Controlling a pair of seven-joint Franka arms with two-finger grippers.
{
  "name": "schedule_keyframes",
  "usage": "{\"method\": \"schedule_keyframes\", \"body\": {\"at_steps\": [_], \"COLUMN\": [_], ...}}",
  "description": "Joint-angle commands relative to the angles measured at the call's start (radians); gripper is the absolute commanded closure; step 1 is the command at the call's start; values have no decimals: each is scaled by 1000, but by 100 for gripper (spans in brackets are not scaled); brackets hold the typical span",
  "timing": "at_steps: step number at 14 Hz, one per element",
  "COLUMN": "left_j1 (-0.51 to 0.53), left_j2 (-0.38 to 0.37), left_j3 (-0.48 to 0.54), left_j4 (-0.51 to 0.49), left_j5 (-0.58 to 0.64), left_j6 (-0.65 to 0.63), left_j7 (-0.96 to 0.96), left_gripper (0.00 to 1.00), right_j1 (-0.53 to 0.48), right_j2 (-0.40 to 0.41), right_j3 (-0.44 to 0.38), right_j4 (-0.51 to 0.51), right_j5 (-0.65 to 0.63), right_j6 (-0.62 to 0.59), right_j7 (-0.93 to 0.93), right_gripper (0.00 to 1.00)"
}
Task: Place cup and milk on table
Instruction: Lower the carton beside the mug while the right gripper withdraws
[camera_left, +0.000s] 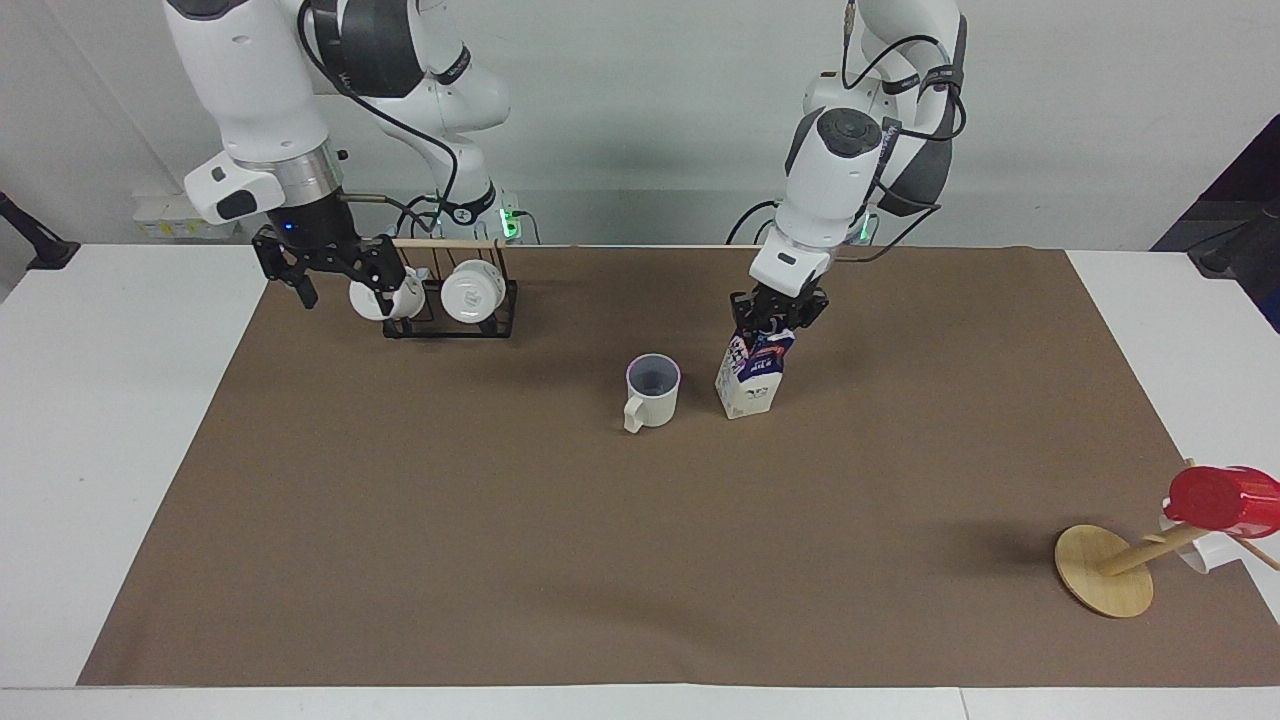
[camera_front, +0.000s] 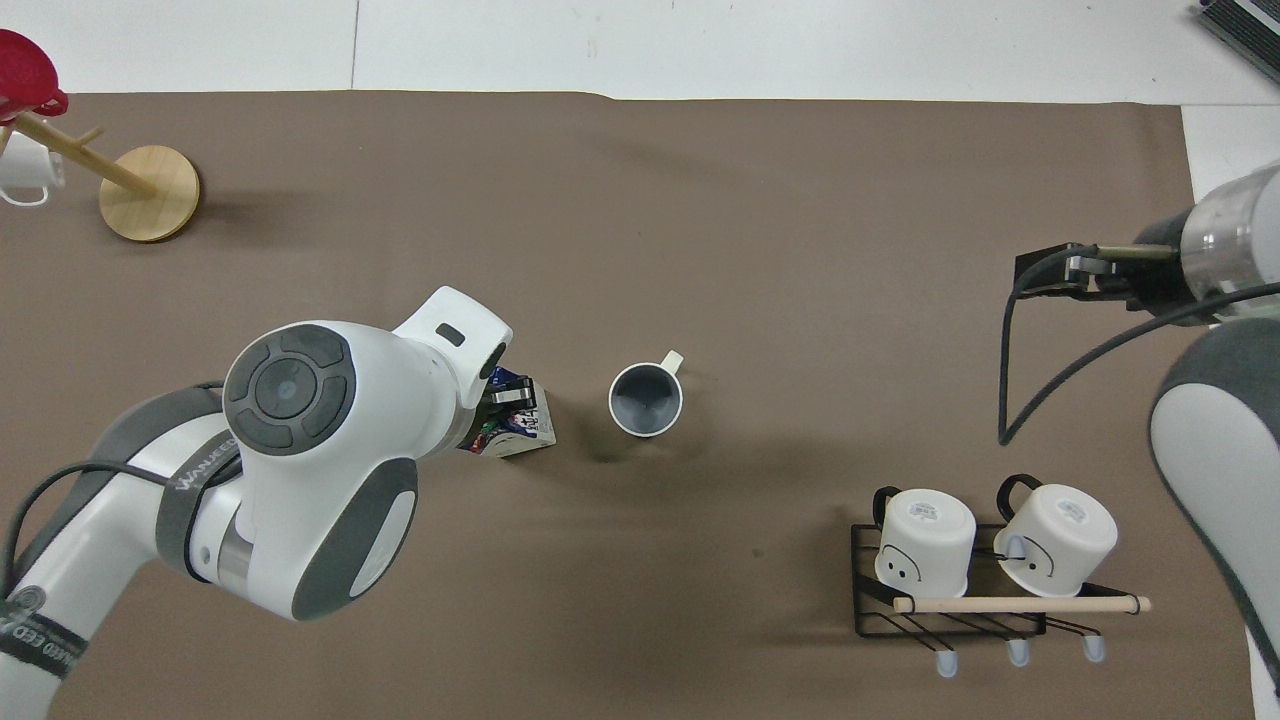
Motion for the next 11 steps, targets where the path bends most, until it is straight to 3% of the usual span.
{"method": "schedule_keyframes", "body": {"at_steps": [1, 4, 7, 11], "left_j1": [-21, -20, -4, 81], "left_j2": [-3, -17, -22, -30], "left_j3": [19, 19, 20, 28], "left_j4": [9, 31, 133, 256], "left_j5": [2, 2, 2, 2], "left_j6": [6, -21, -153, -332], "left_j7": [1, 9, 14, 151], "left_gripper": [0, 0, 0, 0], "right_j1": [-52, -83, -109, -93], "right_j2": [-29, -27, -35, -65], "right_j3": [9, 7, 4, 12], "right_j4": [-5, 93, 119, 72], "right_j5": [26, 26, 61, 71], "right_j6": [-47, -151, -212, -200], "right_j7": [-76, -89, -86, -70], "right_gripper": [0, 0, 0, 0]}}
